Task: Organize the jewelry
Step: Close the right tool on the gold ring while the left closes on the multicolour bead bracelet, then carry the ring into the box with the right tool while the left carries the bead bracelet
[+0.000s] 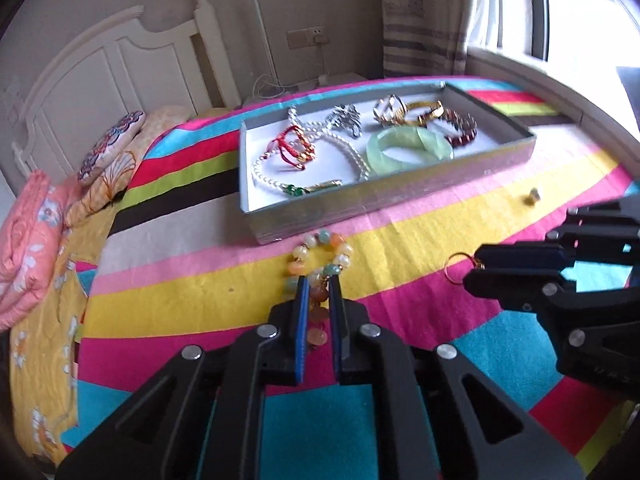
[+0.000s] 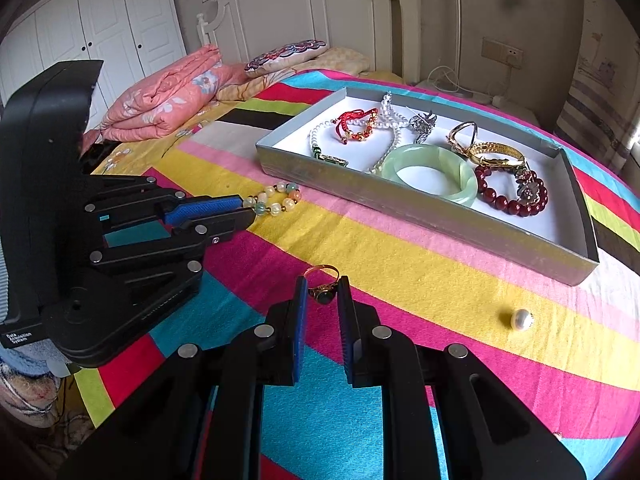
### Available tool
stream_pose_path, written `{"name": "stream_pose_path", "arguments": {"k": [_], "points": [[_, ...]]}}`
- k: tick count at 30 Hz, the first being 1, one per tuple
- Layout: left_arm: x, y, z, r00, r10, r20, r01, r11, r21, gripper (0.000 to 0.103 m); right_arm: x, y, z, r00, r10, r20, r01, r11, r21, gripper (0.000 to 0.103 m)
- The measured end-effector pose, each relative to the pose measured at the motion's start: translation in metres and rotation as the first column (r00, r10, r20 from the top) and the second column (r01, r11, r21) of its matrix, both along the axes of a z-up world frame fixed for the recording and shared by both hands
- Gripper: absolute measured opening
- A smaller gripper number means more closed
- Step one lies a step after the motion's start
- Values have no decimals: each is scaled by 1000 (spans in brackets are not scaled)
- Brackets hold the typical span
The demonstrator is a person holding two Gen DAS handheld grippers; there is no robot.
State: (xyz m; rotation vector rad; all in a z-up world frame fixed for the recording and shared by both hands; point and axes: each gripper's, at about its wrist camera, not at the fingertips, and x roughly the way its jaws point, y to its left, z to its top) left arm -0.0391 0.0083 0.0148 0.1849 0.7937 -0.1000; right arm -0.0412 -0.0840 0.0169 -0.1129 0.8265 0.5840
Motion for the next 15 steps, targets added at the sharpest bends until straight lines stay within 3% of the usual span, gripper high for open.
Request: {"name": "stream_pose_path", "arguments": {"k": [6, 9, 15], "points": [[-11, 37, 13, 997, 53, 52, -41, 976, -214, 9, 0, -3, 2, 1000, -4, 3, 4, 1000, 14, 15], [-17, 58, 16, 997, 46, 59, -23, 937, -349, 9, 0, -4, 2, 1000, -5, 5, 5, 1000, 21, 15], [-25, 81, 13, 998, 34, 48, -6, 870, -493, 9, -1, -7, 4, 1000, -16, 14, 15, 999, 40, 15]]}}
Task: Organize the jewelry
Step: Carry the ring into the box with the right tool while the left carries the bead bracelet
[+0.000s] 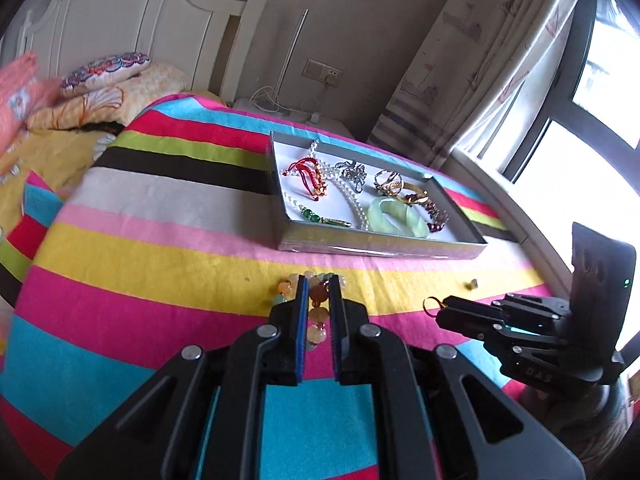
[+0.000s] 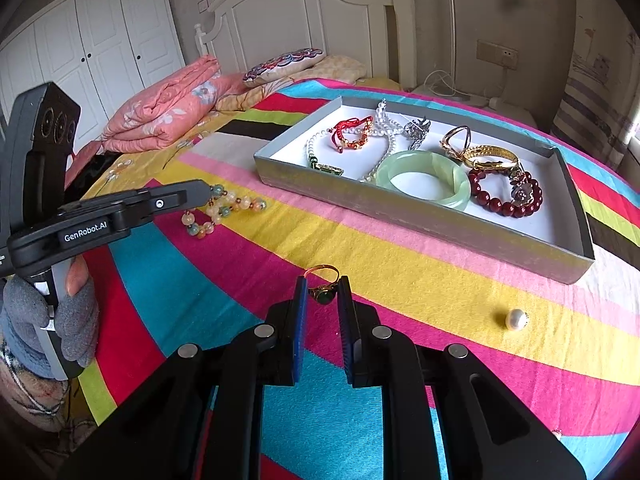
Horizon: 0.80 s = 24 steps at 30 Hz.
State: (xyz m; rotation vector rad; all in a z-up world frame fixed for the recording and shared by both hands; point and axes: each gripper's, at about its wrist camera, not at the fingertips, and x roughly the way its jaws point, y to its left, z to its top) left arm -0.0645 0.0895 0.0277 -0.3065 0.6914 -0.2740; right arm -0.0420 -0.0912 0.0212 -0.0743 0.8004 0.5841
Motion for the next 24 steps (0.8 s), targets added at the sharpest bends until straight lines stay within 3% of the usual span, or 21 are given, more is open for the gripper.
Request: {"name": "stream_pose_path", "arguments": {"k": [12, 24], "points": [[-3, 8, 5, 1000, 7, 17, -6, 998, -62, 9, -3, -13, 5, 1000, -1, 20, -1, 996, 87, 15], [-4, -16, 50, 995, -53, 90, 55, 998, -22, 9, -5, -24, 12, 1000, -11, 27, 7, 989, 151, 15]]}}
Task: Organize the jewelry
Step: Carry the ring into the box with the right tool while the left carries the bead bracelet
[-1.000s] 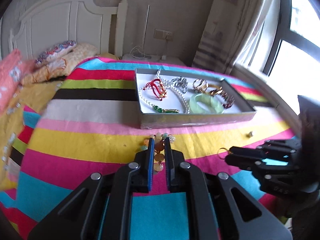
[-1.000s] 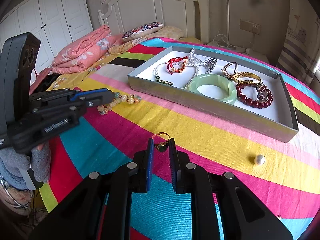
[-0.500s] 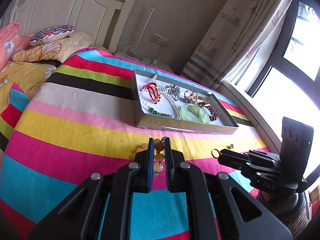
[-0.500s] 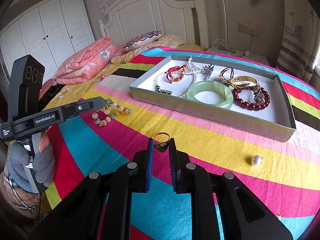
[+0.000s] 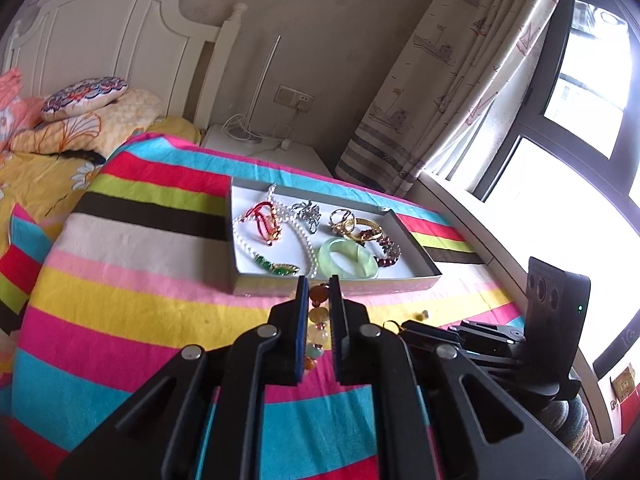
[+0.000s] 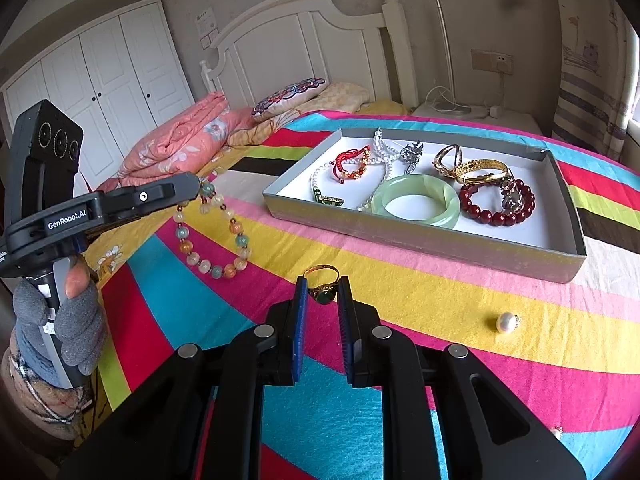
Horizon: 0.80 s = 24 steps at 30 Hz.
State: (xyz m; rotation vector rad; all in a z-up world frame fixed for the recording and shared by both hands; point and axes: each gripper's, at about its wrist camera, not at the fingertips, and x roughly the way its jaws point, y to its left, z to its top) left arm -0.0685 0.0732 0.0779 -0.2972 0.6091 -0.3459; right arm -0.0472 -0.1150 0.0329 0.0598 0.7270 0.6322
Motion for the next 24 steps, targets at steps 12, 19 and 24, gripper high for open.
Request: {"name": "stream_pose_path", "arguments": {"k": [12, 19, 24], "points": [[58, -25, 39, 999, -35, -3, 35, 996, 86, 9, 20, -7, 27, 998, -37, 52, 39, 999, -37, 15], [110, -33, 41, 999, 12, -34, -9, 995, 104, 9, 62, -18, 30, 995, -98, 14, 98, 995, -35, 15], [142, -32, 24, 994, 75, -79, -67, 993, 99, 9, 99, -17, 27, 988, -152, -38, 151, 988, -26, 15]]}}
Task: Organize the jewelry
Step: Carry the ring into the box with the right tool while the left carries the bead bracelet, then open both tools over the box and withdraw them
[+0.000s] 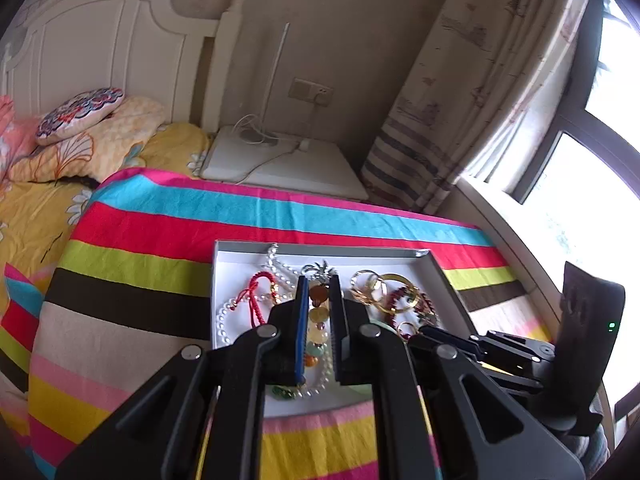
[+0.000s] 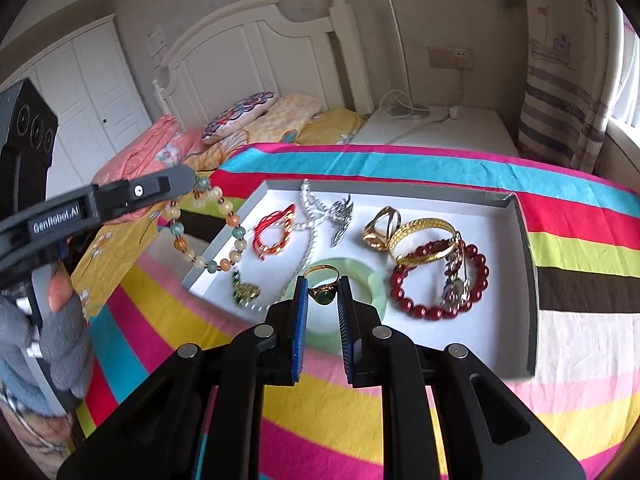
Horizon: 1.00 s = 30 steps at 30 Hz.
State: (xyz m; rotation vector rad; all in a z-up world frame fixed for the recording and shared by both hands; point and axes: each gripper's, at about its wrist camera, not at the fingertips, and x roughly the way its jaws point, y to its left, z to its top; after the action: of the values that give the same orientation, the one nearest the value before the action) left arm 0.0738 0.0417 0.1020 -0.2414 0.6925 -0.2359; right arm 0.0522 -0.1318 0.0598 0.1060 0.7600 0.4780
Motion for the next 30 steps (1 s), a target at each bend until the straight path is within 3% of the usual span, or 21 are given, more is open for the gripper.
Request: {"name": "stream_pose_path", "arguments": {"k": [4, 6, 8, 9, 14, 24, 27, 30], "points": [[15, 8, -20, 998, 56, -42, -57, 998, -18, 9, 21, 11, -1, 1000, -19, -6, 19, 1000, -19, 15], [17, 13, -31, 994, 79, -74, -82, 996, -38, 24, 30, 16, -2, 999, -33, -7, 32, 999, -33, 15], [11, 19, -39, 991, 114, -74, -118, 992, -49, 63, 39, 21, -5, 999, -44, -17, 44, 998, -47, 15], [4, 22, -42, 988, 141, -60, -144, 988, -49, 67, 43, 23, -7, 999, -46, -23, 45, 997, -58, 15], [-35, 33, -55, 983, 180, -41, -183, 979, -87, 77, 61, 36, -18, 998, -52, -43, 46, 991, -129, 15], [-66, 55, -76, 971, 231, -61, -237, 964, -119, 79, 78, 49, -34, 993, -83, -78, 68, 983, -173, 17], [-66, 54, -77, 971, 229, -61, -235, 964, -126, 81, 77, 46, -35, 991, -82, -103, 66, 986, -150, 23], [-70, 52, -76, 971, 237, -42, -240, 963, -119, 88, 62, 35, -18, 994, -68, -83, 60, 994, -94, 36]]}}
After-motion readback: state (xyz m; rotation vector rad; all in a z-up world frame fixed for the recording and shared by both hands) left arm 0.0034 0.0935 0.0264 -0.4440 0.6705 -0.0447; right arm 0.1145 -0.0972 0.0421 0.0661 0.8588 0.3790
